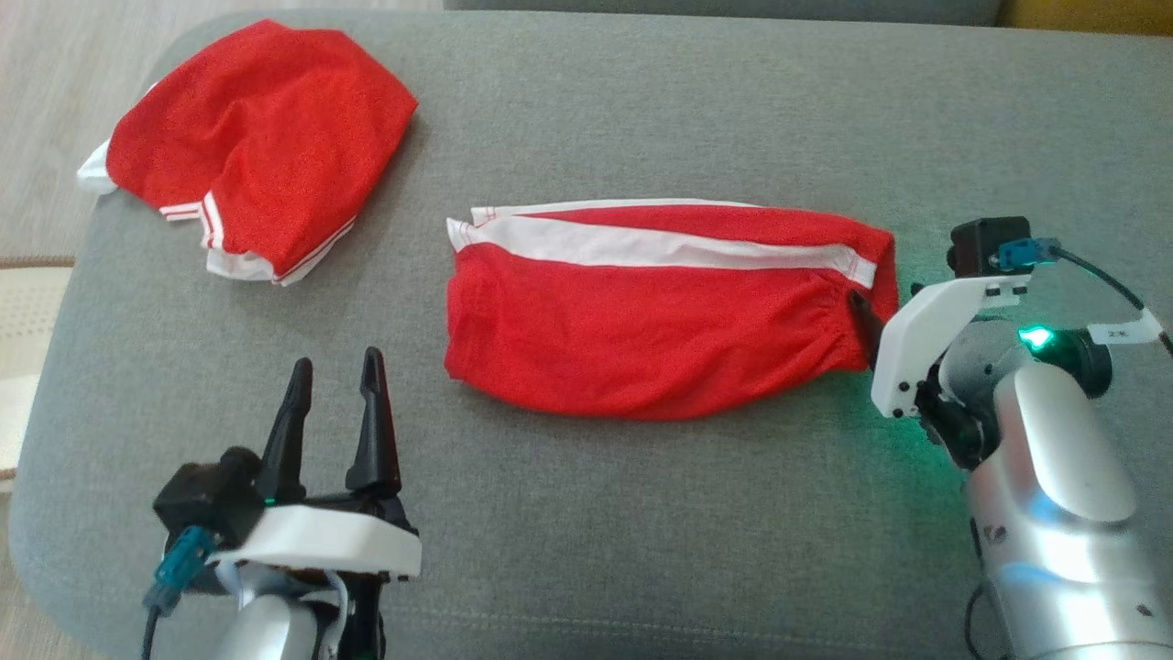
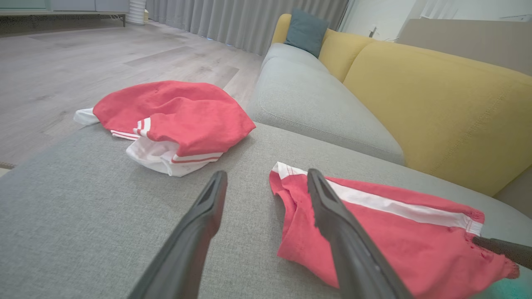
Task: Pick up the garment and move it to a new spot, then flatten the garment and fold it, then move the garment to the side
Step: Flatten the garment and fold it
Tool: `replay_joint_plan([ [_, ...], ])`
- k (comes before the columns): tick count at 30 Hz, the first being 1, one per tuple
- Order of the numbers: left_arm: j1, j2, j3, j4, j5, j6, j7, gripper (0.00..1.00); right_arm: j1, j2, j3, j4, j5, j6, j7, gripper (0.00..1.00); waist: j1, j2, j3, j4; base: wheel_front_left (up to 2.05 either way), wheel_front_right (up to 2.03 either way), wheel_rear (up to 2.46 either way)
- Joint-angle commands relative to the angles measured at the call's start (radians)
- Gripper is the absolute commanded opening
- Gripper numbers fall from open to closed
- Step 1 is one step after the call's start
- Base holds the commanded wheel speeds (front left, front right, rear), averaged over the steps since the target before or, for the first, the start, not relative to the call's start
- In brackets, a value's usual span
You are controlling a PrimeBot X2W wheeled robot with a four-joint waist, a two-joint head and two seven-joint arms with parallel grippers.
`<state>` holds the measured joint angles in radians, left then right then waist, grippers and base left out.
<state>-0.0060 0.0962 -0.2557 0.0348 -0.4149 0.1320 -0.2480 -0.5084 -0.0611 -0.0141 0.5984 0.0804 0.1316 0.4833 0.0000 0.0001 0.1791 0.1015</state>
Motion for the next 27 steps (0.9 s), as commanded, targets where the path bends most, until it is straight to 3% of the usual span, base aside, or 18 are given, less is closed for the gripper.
replay_joint_plan([
  [1,-0.042,0.003,0.025,-0.028,0.003,-0.001,-0.009,1.00,-0.046,-0.002,0.014,-0.023,0.000,-0.001,0.009,1.00,0.0000,-0.0001,0.006,0.006,0.00,0.00,0.00],
  [10,-0.056,-0.010,0.020,-0.010,0.008,-0.010,-0.012,1.00,-0.093,-0.006,-0.003,0.084,0.100,-0.001,0.094,1.00,0.0000,-0.0001,0.027,0.028,0.00,0.00,0.00],
  [12,-0.060,-0.011,0.023,-0.005,0.010,-0.012,-0.013,1.00,-0.101,-0.005,0.009,0.096,0.135,-0.001,0.107,0.76,0.0000,-0.0001,0.030,0.028,0.00,0.00,0.00],
  [13,-0.061,-0.011,0.024,-0.004,0.010,-0.013,-0.013,1.00,-0.104,-0.004,0.017,0.100,0.151,-0.001,0.112,0.56,0.0000,-0.0001,0.031,0.028,0.00,0.00,0.00],
  [16,-0.064,-0.013,0.026,0.000,0.014,-0.015,-0.013,1.00,-0.112,-0.009,0.042,0.110,0.195,-0.001,0.120,0.27,0.0000,-0.0001,0.035,0.026,0.00,0.00,0.00],
  [17,-0.066,-0.013,0.026,0.001,0.015,-0.016,-0.013,1.00,-0.114,-0.012,0.049,0.112,0.207,-0.001,0.119,0.04,0.0000,-0.0001,0.035,0.024,0.00,0.00,0.00],
  [18,-0.067,-0.013,0.026,0.002,0.017,-0.017,-0.013,1.00,-0.117,-0.015,0.058,0.114,0.218,-0.001,0.119,0.00,0.0000,-0.0001,0.036,0.022,0.00,0.00,0.00],
  [27,-0.065,-0.011,0.031,-0.008,0.030,-0.017,-0.014,1.00,-0.131,-0.090,0.153,0.072,0.312,-0.001,0.127,0.00,0.0000,-0.0001,0.027,-0.022,0.00,0.00,0.00],
])
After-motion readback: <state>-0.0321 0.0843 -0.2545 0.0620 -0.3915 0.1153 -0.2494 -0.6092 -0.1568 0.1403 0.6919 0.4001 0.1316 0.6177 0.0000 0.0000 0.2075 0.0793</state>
